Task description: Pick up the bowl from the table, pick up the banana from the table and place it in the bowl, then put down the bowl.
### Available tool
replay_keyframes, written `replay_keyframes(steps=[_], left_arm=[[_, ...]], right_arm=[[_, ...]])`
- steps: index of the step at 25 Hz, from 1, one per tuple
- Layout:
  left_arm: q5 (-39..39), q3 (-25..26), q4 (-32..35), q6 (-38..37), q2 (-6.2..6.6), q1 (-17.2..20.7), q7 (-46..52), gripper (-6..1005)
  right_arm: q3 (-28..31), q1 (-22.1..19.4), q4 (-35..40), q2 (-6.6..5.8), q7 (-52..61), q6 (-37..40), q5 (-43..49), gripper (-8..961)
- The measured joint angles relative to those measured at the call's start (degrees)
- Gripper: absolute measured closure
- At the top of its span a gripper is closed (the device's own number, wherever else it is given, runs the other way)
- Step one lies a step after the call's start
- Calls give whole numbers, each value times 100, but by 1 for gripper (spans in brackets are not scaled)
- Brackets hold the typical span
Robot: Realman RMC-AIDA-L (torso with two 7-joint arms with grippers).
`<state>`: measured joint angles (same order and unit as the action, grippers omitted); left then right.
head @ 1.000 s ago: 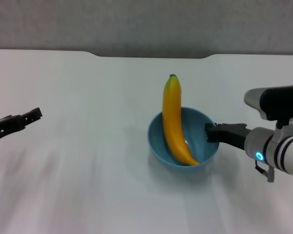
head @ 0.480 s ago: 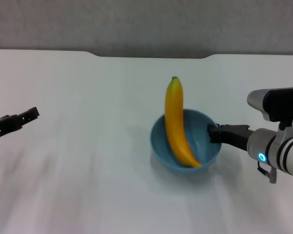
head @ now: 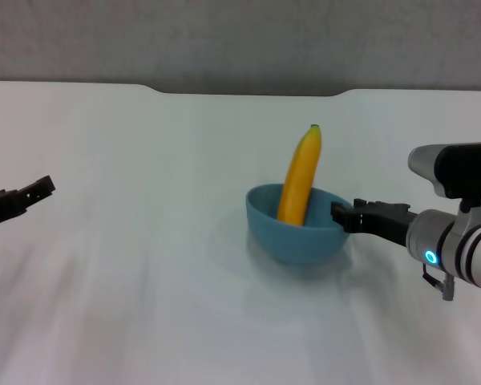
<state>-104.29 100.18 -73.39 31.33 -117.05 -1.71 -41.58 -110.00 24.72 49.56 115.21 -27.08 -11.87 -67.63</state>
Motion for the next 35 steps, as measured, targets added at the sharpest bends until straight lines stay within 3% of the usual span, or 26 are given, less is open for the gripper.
replay_keyframes(steps=[1,4,15,27,35], left_arm=[[1,6,1,-19,-3,8,-23,118],[13,6,1,-31,-3,23,-38,118],[483,1,16,-39,1,93,-406,118],[516,67,18,-39,1,128,-446,119],[524,71,74,-39,-2,117,-454,118]], right_arm=[[27,-67,100,-5,-8,0,8,690],[65,-141,198,-7,-27,0,36,443],[66,-204,404,-26,-142,-55,61,203],[317,-666,1226,-25,-782,-54,75,188],[356,-687,1242,-29,-788,-69,75,190]])
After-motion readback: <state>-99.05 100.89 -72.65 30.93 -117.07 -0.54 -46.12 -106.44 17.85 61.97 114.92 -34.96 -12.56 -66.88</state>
